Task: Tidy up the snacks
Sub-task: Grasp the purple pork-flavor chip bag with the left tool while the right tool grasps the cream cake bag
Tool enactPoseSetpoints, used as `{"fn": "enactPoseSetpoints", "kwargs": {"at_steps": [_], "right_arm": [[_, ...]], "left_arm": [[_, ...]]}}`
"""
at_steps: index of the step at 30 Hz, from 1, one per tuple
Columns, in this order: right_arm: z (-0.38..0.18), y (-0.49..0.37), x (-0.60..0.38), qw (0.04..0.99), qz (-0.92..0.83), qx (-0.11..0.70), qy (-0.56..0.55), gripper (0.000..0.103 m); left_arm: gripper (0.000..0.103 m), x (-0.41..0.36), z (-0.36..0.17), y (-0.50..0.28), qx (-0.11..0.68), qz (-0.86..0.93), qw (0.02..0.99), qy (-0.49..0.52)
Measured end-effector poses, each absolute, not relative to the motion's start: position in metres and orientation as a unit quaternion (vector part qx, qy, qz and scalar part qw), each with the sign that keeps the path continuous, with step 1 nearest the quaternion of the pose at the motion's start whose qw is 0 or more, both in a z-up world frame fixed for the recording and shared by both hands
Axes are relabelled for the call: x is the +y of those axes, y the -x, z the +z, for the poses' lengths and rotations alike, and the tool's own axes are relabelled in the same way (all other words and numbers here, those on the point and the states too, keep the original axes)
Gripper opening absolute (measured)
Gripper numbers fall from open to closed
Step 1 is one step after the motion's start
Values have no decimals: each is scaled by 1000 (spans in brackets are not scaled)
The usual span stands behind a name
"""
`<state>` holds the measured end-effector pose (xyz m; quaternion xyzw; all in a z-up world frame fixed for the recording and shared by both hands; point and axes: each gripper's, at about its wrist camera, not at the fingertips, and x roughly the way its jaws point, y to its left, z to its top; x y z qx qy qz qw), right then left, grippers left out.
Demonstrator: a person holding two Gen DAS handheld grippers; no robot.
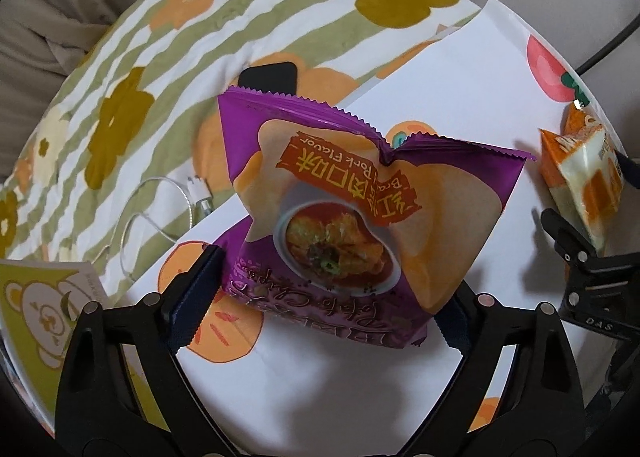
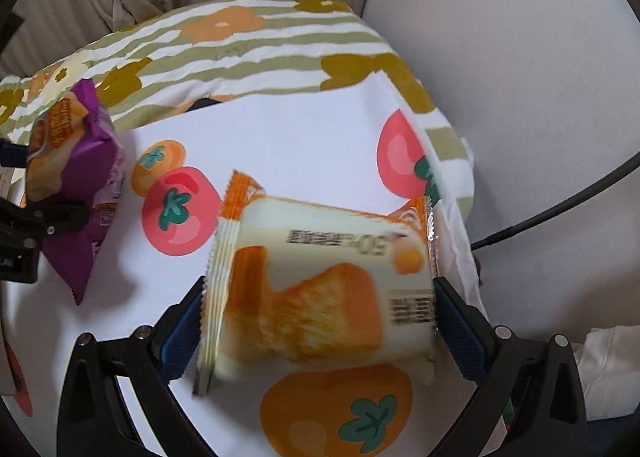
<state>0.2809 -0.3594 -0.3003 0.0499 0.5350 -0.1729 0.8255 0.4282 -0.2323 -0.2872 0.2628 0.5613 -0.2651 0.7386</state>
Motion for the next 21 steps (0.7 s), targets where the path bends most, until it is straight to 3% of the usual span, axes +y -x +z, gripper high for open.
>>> {"fn": "enactPoseSetpoints", "kwargs": {"at_steps": [6, 9, 13, 21], "right_arm": [[-303, -285, -368, 829, -150, 534, -76, 102], [-300, -280, -373, 833, -147, 527, -84, 85], [-294, -277, -378, 838, -135, 520, -95, 77], [-263, -274, -372, 856, -114, 497, -85, 75]], "left_arm": [[85, -234, -283, -425, 564, -263, 741, -251], [83, -233, -281, -423, 564, -258, 745, -243], [82, -230, -272, -420, 560, -252, 756, -225], [82, -214, -224, -406, 537, -243, 789, -175]]}}
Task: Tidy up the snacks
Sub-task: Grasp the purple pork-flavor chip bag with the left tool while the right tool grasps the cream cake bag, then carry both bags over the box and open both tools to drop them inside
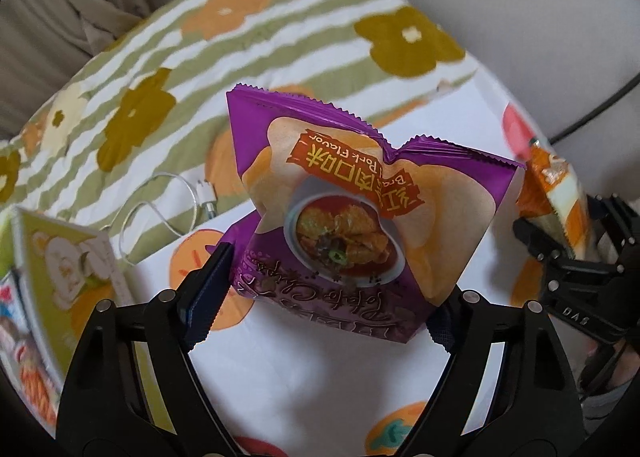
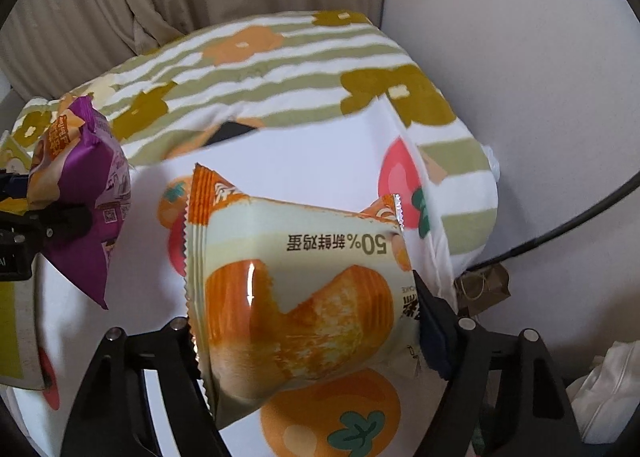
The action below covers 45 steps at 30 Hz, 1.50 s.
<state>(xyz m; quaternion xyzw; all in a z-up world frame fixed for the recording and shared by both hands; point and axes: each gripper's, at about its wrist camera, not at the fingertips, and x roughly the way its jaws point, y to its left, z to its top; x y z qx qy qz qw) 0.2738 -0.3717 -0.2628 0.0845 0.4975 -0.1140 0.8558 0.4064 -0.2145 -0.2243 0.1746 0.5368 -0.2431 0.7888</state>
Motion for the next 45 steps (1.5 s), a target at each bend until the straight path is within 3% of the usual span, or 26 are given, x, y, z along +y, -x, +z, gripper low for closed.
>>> {"fn": "enactPoseSetpoints", "kwargs": {"at_steps": [9, 20, 28, 38, 41, 42, 45], "right_arm": [[-184, -283, -319, 894, -14, 446, -33, 75], [-110, -298, -179, 916, 124, 382, 19, 75], [-94, -325, -95, 906, 191, 376, 35, 75], [-97, -365, -43, 897, 211, 385, 53, 75], [-101, -369, -39, 894, 212, 391, 57, 75], [-103, -372, -38, 892, 214, 394, 58, 75], [-107, -378, -32, 889, 216, 400, 59, 75]], "left_arm": [[82, -142, -144, -381, 494, -201, 839, -106], [82, 14, -82, -355, 458, -99, 882, -57], [82, 109, -92, -348, 480, -43, 876, -29], [84, 152, -126, -359, 525, -33, 850, -2], [91, 155, -133, -362, 532, -28, 846, -10], [101, 156, -134, -360, 532, -27, 846, -11], [103, 159, -140, -354, 535, -32, 844, -9]]}}
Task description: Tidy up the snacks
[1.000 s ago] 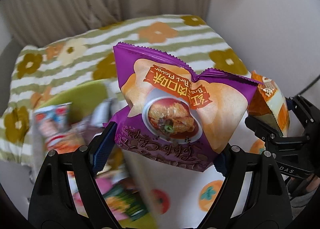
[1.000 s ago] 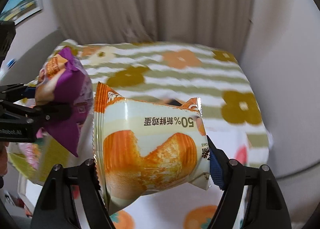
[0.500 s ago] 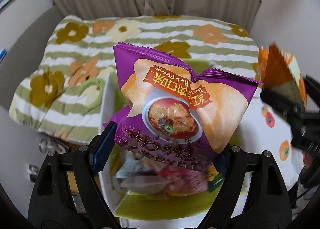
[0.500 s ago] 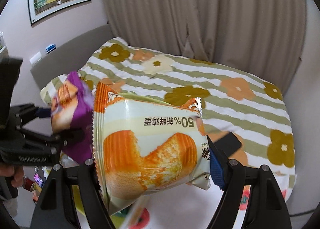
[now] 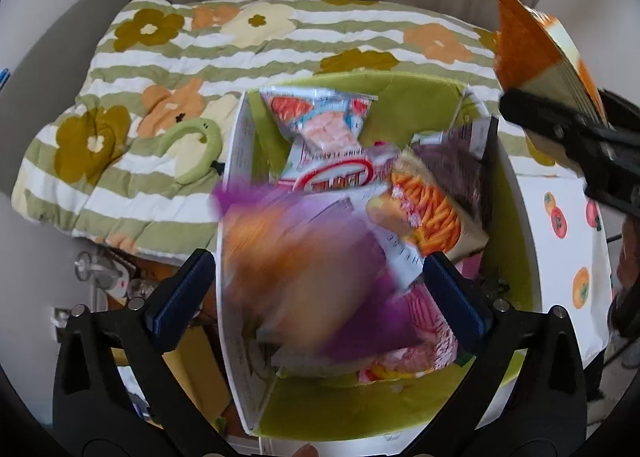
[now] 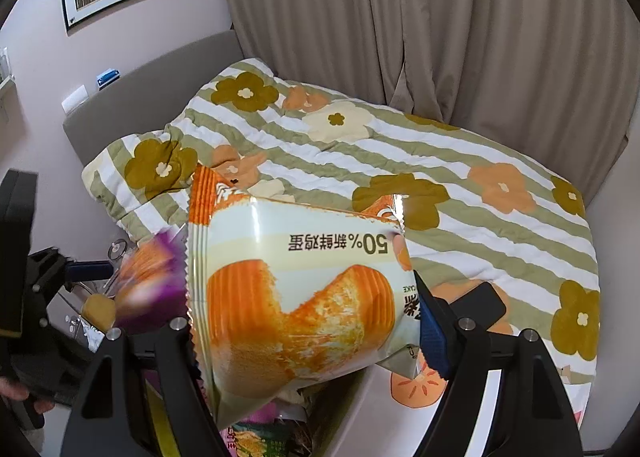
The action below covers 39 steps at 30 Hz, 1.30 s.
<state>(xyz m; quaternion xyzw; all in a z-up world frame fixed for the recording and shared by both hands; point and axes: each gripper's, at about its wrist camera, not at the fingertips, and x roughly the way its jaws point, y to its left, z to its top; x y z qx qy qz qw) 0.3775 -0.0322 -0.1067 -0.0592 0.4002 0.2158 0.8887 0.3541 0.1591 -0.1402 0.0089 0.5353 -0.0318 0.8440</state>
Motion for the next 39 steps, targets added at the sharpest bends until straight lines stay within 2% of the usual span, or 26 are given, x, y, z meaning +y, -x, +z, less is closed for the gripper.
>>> {"fn": "enactPoseSetpoints", "kwargs": {"at_steps": [12, 13, 15, 16, 25, 39], "right_arm": [[-124, -415, -8, 874, 221, 428, 59, 77], [-126, -418, -6, 873, 222, 431, 57, 80], [-128, -422, -1, 874, 224, 428, 58, 93], [-127, -421, 1, 875, 224, 424, 60, 103], [-109, -384, -9, 896, 205, 393, 31, 103], [-40, -280, -40, 933, 137, 333, 5, 103]], "left_arm": [[103, 184, -137, -337, 530, -37, 847, 28], [103, 184, -135, -337, 528, -37, 848, 29], [103, 185, -133, -337, 527, -38, 848, 32], [103, 186, -133, -336, 526, -39, 849, 35], [103, 193, -124, -322, 517, -55, 854, 31], [103, 166, -63, -263, 454, -89, 886, -31]]}}
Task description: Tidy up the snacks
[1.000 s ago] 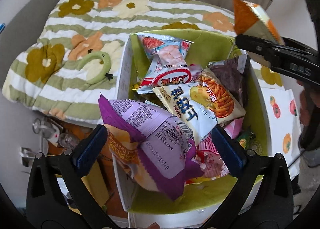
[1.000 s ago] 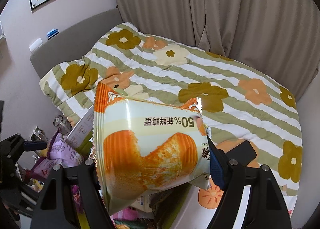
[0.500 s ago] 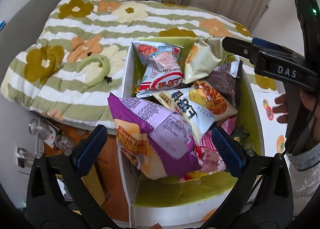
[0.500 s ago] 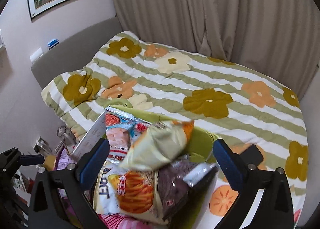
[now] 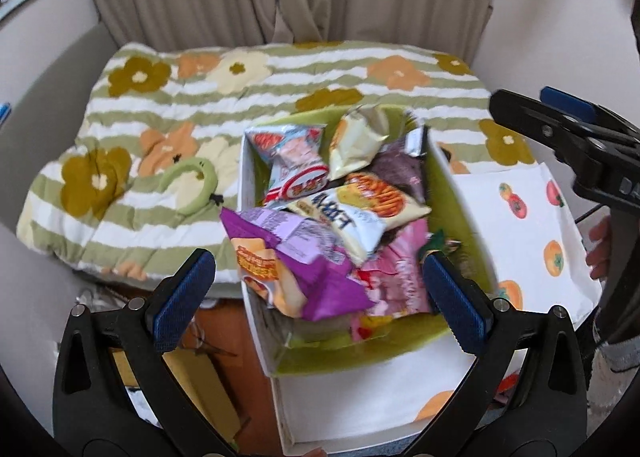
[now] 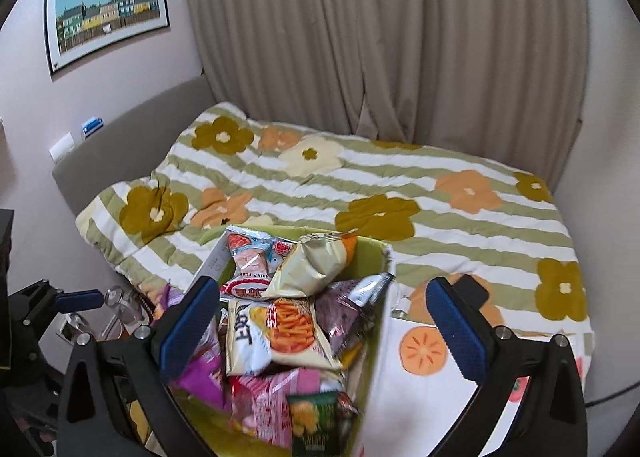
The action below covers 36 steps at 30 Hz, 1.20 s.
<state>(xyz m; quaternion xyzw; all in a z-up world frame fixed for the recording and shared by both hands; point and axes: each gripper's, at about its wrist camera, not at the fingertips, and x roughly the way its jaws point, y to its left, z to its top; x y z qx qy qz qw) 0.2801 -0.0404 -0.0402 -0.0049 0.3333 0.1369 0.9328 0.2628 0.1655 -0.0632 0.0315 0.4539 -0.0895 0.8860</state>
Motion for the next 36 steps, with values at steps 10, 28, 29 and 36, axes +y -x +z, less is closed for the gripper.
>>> {"fn": "enactPoseSetpoints", "kwargs": {"at_steps": [10, 28, 29, 36], "right_arm": [[6, -172, -114, 959, 64, 275, -5, 103], [-13, -43, -193, 965, -26, 260, -16, 103], [-13, -40, -195, 965, -28, 260, -19, 103], [-14, -33, -204, 965, -34, 257, -27, 103]], "left_arm": [[103, 115, 3, -169, 345, -56, 937, -27], [103, 41, 10, -47, 253, -58, 965, -24], [103, 39, 10, -45, 253, -58, 966, -24], [103, 31, 12, -40, 247, -65, 966, -24]]}}
